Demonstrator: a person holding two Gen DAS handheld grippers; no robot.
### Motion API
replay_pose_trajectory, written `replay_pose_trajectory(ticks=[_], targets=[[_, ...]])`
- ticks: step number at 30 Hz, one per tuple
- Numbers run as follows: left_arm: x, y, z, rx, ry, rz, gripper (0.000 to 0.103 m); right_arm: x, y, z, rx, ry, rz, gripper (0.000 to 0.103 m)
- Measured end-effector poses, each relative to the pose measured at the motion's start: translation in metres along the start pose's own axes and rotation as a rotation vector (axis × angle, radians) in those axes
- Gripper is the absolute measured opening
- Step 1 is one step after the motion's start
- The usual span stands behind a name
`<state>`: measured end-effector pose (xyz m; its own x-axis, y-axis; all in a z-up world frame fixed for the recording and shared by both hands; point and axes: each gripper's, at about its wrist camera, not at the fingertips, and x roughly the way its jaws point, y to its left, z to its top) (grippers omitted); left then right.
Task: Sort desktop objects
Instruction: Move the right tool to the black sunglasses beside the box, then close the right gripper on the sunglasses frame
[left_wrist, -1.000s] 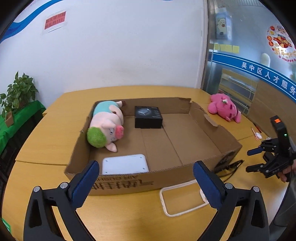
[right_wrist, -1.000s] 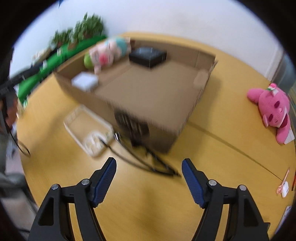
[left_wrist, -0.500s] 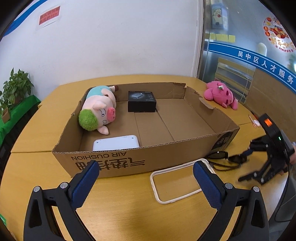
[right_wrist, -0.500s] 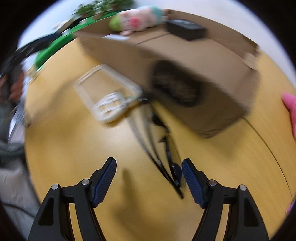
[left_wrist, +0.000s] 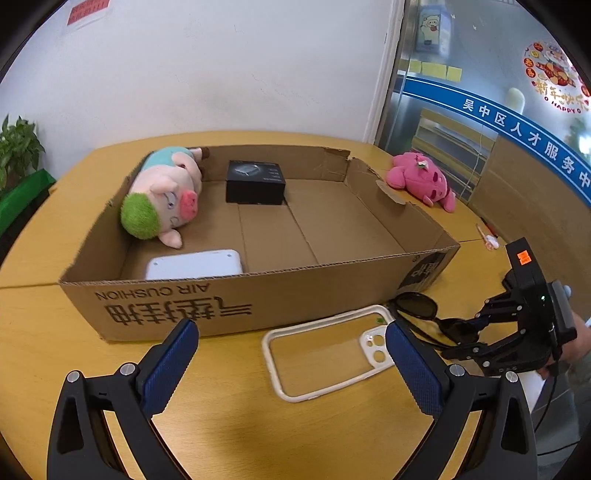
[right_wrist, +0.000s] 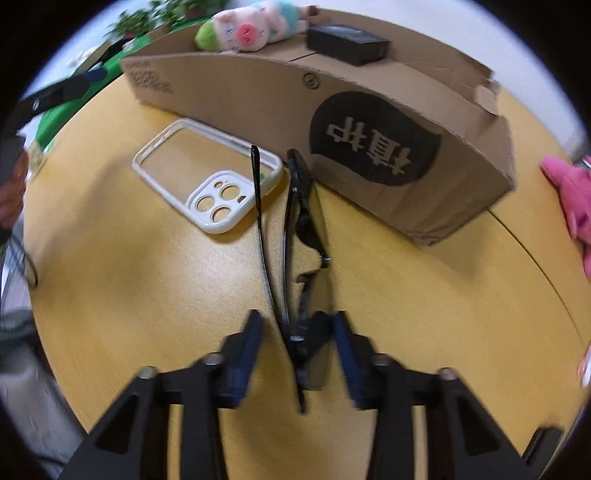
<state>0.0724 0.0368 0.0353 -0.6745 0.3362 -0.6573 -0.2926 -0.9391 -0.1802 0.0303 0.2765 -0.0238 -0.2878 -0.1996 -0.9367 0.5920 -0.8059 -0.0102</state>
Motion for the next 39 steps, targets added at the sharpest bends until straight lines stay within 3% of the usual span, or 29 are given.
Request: replay_pose_trajectory(ticks=[6, 14, 19, 27, 34, 39], targets=[[0.022, -0.017, 0.000, -0.026, 0.061, -0.104, 0.102, -0.007, 0.020, -0.013, 0.131, -0.055, -0.041, 0.029], [0.081, -0.068, 0.001, -0.066, 0.287, -0.341, 0.102, -0.019, 0.050, -0.043, 0.266, -0.130, -0.125, 0.029], [0.115, -0.098, -0.007, -0.125, 0.421, -0.421, 0.102, -0.026, 0.065, -0.059, 0.326, -0.158, -0.138, 0.029], [0.127, -0.147, -0.011, -0.070, 0.477, -0.444, 0.097, -0.026, 0.080, -0.064, 0.365, -0.194, -0.208, 0.028], [0.137, -0.162, -0.007, -0.044, 0.504, -0.402, 0.091, -0.032, 0.092, -0.071, 0.373, -0.217, -0.245, 0.027], [0.141, -0.161, -0.005, 0.019, 0.498, -0.316, 0.090, -0.037, 0.091, -0.075, 0.418, -0.228, -0.218, 0.027]])
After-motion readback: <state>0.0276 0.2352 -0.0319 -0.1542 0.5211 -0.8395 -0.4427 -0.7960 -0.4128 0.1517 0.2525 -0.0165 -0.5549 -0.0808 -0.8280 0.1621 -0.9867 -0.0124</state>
